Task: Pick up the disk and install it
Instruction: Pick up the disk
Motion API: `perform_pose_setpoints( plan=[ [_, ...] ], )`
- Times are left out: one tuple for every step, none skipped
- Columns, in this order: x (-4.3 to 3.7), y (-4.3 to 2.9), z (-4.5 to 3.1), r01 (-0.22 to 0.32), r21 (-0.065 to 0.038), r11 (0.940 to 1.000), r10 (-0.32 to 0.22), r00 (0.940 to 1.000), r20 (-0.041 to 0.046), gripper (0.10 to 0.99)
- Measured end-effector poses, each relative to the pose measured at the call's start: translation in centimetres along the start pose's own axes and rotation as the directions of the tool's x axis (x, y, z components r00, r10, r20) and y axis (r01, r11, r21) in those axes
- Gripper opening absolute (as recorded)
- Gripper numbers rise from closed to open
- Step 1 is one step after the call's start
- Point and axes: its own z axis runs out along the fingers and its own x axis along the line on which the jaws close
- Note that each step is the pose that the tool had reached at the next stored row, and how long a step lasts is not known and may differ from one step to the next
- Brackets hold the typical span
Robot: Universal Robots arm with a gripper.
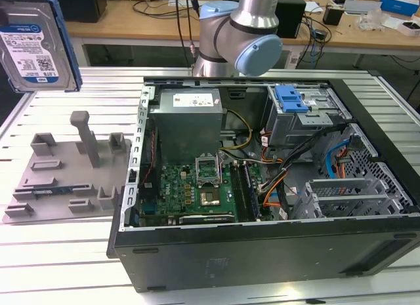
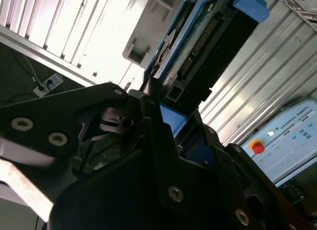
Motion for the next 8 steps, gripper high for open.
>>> perform_pose_setpoints(
  plan=[
    [0.14,-0.33,-0.03,0.000,0.000,1.0000,0.000,1.0000,0.0000,0.369],
    [0.31,-0.70,-0.05,0.000,0.000,1.0000,0.000,1.0000,0.0001,0.369],
    [0.48,-1.08,-0.09,0.000,0.000,1.0000,0.000,1.0000,0.0000,0.369],
    [0.70,-1.56,-0.14,0.000,0.000,1.0000,0.000,1.0000,0.0001,0.369],
    [0.94,-2.02,-0.23,0.000,0.000,1.0000,0.000,1.0000,0.0000,0.369],
    [1.12,-2.30,-0.28,0.000,0.000,1.0000,0.000,1.0000,0.0001,0.369],
    [1.28,-2.56,-0.32,0.000,0.000,1.0000,0.000,1.0000,0.0001,0.369],
    [1.41,-2.80,-0.34,0.000,0.000,1.0000,0.000,1.0000,0.0001,0.369]
  ],
)
